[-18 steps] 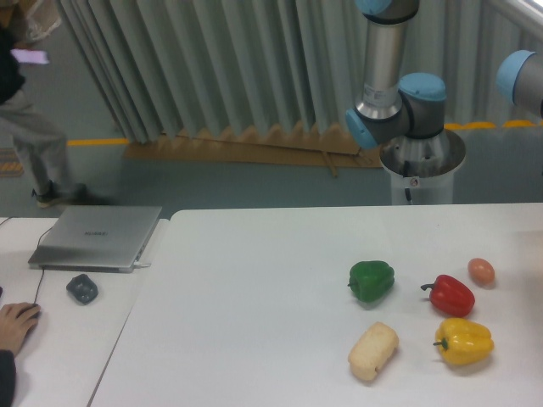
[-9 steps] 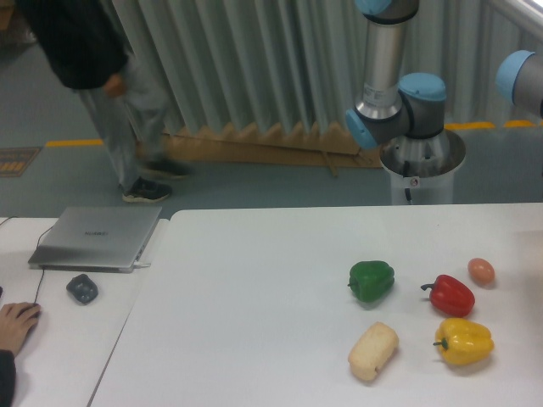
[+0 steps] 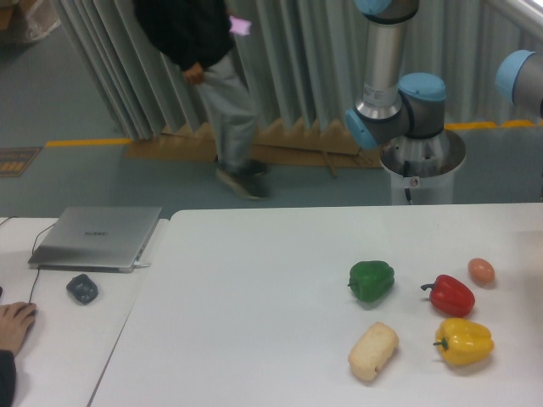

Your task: Place the yellow pepper in a basket

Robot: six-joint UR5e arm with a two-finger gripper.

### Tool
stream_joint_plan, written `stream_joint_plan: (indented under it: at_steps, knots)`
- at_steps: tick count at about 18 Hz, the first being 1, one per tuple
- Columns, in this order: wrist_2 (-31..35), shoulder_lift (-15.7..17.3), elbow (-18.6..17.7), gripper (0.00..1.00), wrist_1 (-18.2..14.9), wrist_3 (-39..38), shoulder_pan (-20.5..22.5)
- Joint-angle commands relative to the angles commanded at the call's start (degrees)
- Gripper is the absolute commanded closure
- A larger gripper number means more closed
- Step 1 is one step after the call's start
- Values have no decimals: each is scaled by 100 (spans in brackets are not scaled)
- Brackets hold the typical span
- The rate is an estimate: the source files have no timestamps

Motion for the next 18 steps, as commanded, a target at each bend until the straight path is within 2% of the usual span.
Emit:
stream_joint_plan:
  at_steps: [6, 9, 10, 12, 14, 16, 18]
  knots:
    - [-26, 9, 0, 0, 9, -141, -9]
    - [-236, 9, 0, 0, 26, -1008, -166]
    - [-342, 9, 0, 0, 35, -1525, -324]
    - [-317, -35, 0, 0, 166, -1872, -657]
    - [-203, -114, 0, 0, 237, -1856, -940]
    - [392, -289, 17, 0, 246, -1768, -1395]
    - [711, -465, 53, 0, 246, -1732, -1599]
